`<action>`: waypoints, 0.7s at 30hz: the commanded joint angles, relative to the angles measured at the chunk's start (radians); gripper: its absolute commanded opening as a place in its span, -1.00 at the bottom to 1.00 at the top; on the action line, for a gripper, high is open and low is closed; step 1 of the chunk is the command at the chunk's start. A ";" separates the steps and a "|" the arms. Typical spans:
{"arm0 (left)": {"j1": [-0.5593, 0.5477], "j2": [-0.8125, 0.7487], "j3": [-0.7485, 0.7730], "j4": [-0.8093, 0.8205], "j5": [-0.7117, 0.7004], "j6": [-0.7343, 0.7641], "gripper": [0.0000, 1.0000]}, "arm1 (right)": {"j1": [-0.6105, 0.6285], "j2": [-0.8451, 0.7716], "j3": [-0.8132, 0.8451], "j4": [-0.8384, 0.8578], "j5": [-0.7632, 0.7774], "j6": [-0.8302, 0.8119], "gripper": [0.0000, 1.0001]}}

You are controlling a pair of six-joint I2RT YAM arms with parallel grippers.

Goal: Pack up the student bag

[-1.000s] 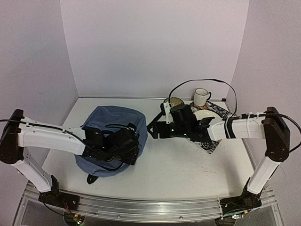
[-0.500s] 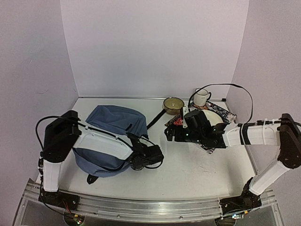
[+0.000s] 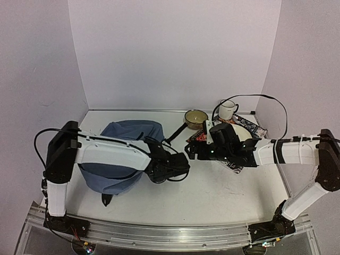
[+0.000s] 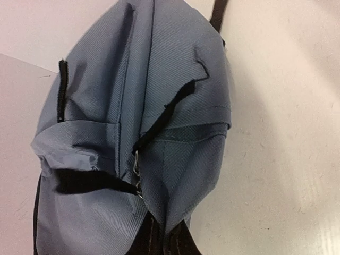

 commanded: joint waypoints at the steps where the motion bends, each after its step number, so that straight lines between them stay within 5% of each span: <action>1: 0.010 -0.169 0.175 -0.059 -0.073 0.105 -0.99 | -0.001 -0.033 0.027 0.026 -0.050 -0.024 0.93; 15: 0.042 -0.238 0.696 -0.027 0.077 0.239 -1.00 | 0.019 -0.093 -0.006 0.095 -0.146 -0.065 0.91; 18: 0.056 -0.276 0.695 0.052 0.167 0.227 -1.00 | 0.027 -0.110 -0.017 0.098 -0.126 -0.064 0.90; 21: 0.097 -0.383 0.542 0.213 0.290 0.179 -1.00 | 0.028 -0.152 -0.046 0.099 -0.089 -0.057 0.90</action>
